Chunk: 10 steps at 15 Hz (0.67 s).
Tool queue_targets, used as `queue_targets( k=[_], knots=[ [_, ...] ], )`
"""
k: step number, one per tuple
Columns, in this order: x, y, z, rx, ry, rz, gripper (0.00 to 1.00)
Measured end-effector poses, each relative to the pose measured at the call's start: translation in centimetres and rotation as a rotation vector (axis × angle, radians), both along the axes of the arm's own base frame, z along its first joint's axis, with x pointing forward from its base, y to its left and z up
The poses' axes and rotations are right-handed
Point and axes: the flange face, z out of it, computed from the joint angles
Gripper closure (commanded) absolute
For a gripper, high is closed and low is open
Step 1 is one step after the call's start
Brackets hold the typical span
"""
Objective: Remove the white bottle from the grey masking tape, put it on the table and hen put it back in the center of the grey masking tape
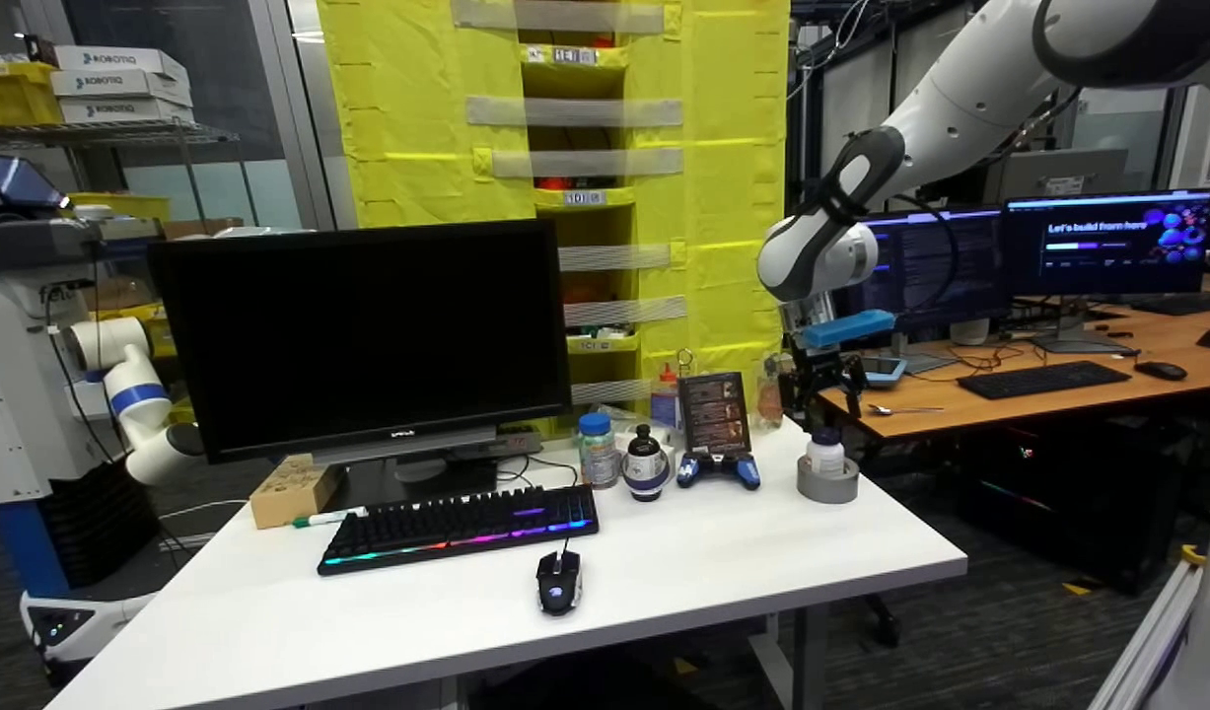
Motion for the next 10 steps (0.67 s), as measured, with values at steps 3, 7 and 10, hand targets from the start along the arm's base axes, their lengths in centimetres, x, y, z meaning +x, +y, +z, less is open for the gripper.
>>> queue_targets(
  k=[3,7,10],
  knots=[
    [-0.5,-1.8,0.0,-0.083,0.012,-0.057,0.0],
    [-0.1,-2.7,0.4,-0.111,-0.031,-0.081,0.0],
    [0.9,-2.1,0.4,-0.117,-0.114,-0.063,0.0]
  ],
)
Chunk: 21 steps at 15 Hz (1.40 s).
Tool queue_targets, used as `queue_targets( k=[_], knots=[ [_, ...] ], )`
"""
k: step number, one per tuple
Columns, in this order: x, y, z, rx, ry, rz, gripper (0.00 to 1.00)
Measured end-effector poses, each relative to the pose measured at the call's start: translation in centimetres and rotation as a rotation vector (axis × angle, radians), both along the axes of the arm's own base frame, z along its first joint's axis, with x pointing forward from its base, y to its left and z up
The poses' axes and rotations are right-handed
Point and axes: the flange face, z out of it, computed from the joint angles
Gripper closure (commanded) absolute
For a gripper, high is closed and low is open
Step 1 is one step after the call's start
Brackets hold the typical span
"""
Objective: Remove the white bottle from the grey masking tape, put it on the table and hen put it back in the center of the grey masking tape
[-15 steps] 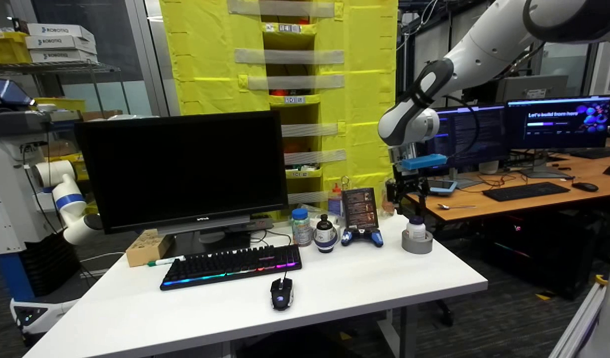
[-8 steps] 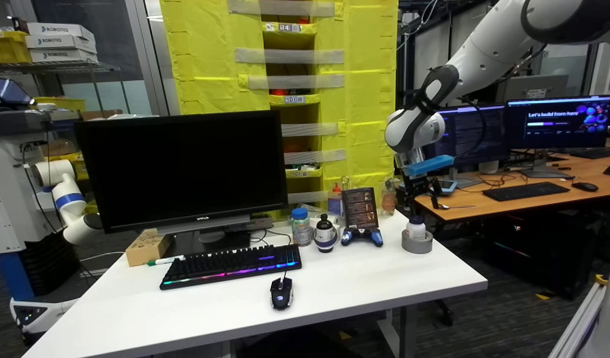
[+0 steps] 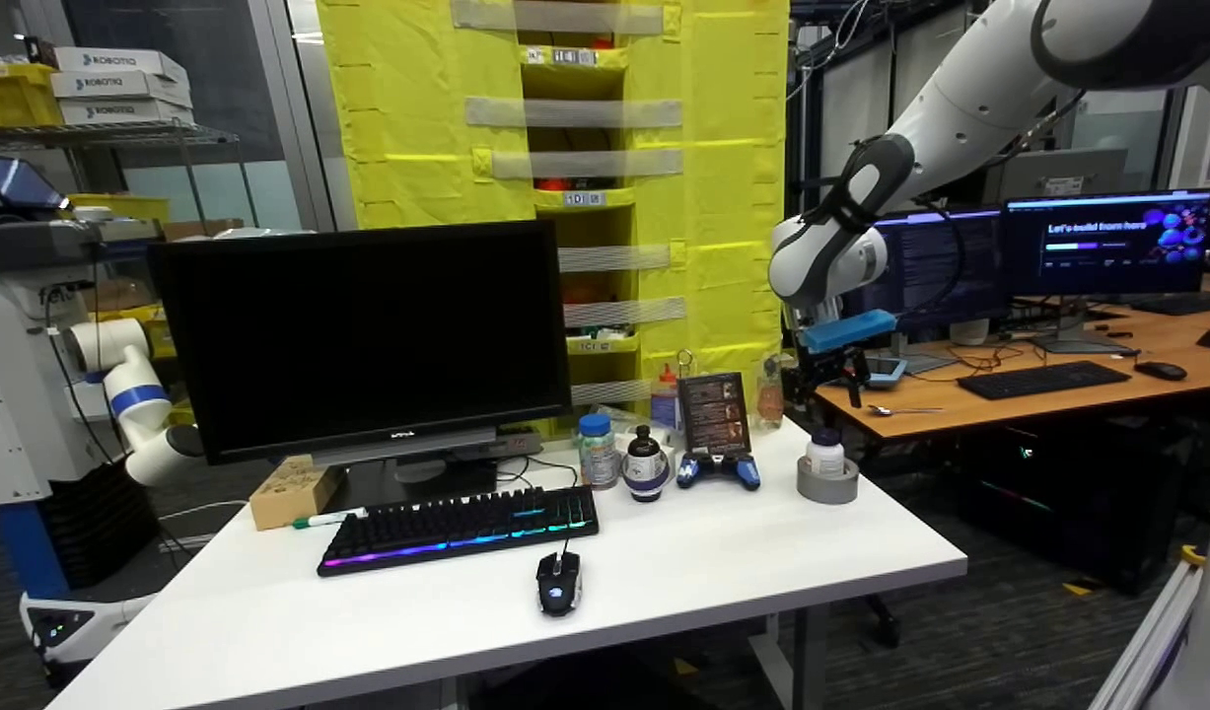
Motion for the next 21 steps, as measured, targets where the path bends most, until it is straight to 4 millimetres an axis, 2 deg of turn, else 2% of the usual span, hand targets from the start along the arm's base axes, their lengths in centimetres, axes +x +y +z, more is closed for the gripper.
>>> queue_targets(
  k=[7,17,21],
  knots=[
    [0.8,1.5,-1.8,-0.005,-0.034,0.034,0.0],
    [1.2,1.5,-1.9,-0.008,-0.052,0.038,0.0],
    [2.1,1.4,-3.6,-0.012,-0.053,0.042,0.0]
  ],
)
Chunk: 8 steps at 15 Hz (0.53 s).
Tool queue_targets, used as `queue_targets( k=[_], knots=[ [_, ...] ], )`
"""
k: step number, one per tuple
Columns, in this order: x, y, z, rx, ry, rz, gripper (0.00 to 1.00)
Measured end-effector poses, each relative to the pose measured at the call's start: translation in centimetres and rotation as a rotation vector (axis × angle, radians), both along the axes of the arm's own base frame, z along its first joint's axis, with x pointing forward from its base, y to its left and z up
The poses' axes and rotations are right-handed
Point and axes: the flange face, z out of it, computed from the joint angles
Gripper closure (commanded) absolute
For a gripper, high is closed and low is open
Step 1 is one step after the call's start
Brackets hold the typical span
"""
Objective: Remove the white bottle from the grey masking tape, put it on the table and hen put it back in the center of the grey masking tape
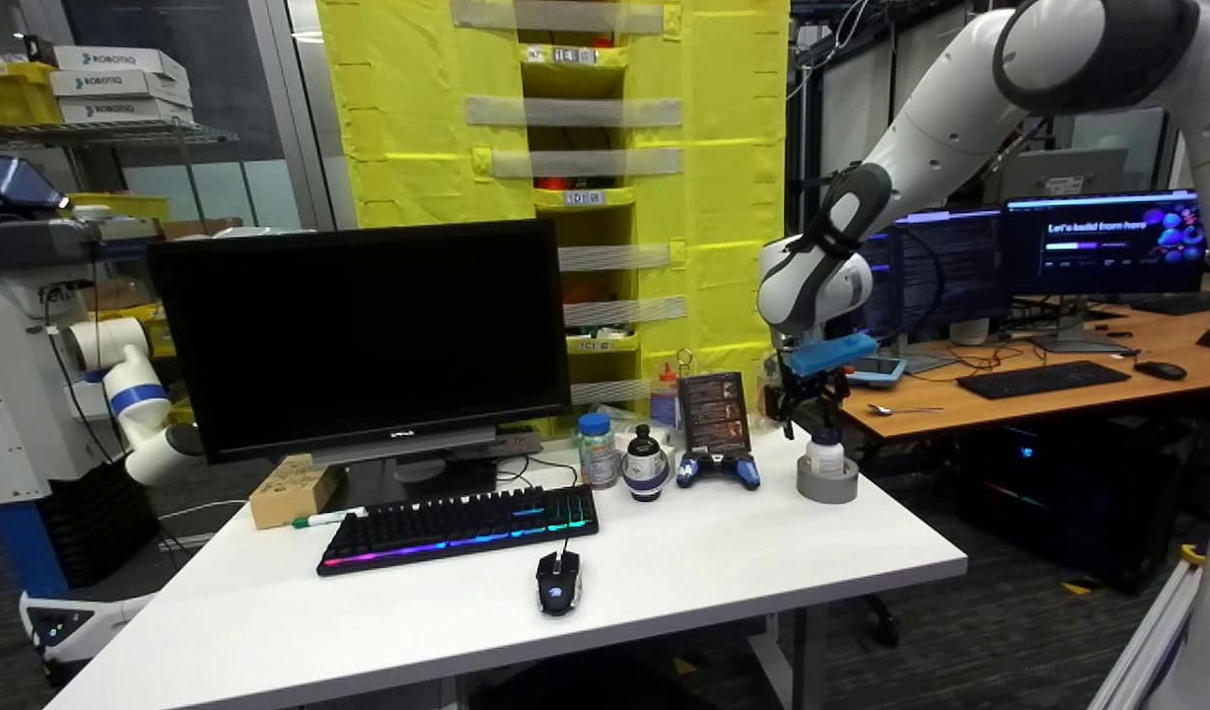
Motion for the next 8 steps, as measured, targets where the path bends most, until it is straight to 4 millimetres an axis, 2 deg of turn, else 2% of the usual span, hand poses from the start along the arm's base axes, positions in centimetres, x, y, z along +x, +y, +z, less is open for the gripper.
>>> queue_targets(
  k=[4,8],
  knots=[
    [0.3,-0.5,-1.8,-0.01,0.028,-0.022,0.0],
    [-0.3,-2.3,-2.3,-0.051,0.057,-0.08,0.0]
  ],
)
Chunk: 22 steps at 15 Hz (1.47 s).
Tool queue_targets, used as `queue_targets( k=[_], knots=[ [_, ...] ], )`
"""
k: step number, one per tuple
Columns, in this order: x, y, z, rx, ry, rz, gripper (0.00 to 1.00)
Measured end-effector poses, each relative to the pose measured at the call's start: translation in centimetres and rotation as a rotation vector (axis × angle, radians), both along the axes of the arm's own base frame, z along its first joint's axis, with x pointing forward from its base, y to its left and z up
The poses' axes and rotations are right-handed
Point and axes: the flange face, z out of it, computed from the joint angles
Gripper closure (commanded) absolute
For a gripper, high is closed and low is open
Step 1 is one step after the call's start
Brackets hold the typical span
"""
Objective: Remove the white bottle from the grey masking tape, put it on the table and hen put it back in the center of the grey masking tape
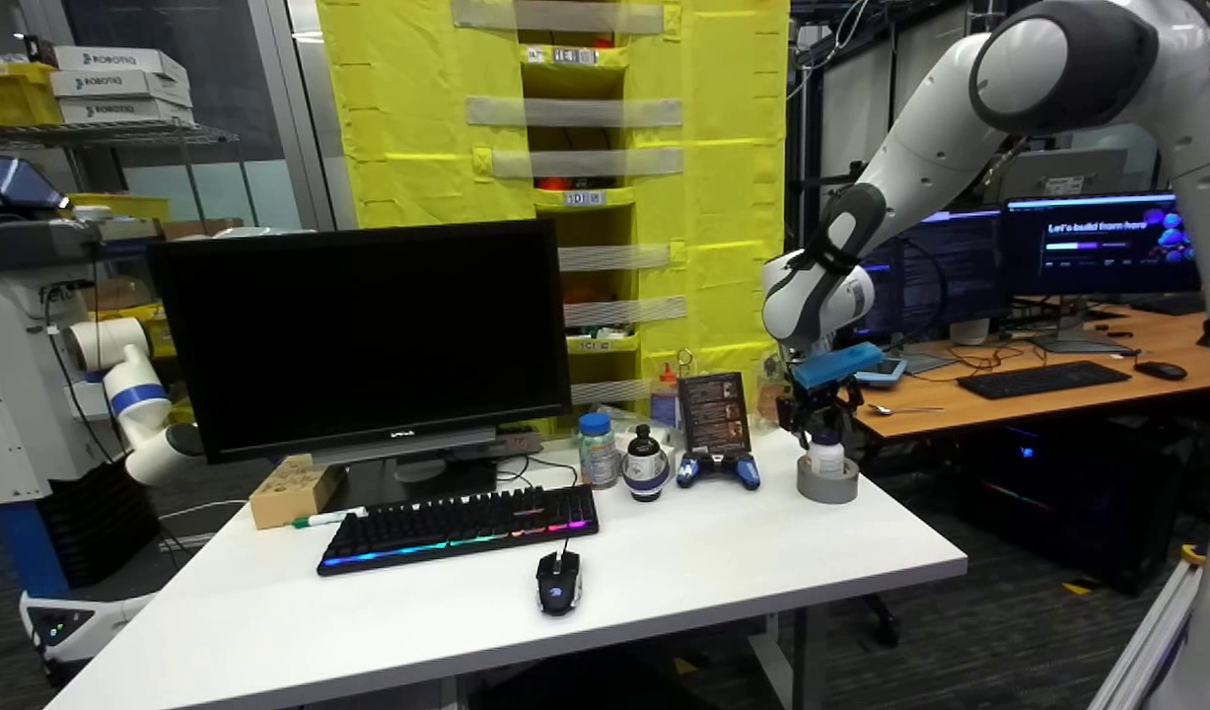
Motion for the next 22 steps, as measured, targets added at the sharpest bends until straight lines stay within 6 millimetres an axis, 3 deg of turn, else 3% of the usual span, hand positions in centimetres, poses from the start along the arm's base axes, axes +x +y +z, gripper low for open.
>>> queue_targets(
  k=[2,3,7,12,18,22],
  knots=[
    [-0.3,-0.8,0.1,-0.014,0.013,-0.026,0.15],
    [-0.3,-1.0,0.1,-0.017,0.017,-0.033,0.32],
    [-0.1,-0.8,0.5,-0.018,0.018,-0.033,0.64],
    [0.4,-0.3,1.1,-0.02,0.016,-0.025,0.72],
    [0.6,0.2,1.2,-0.016,0.009,-0.011,0.72],
    [0.7,0.5,3.0,-0.015,-0.037,-0.005,0.72]
  ],
)
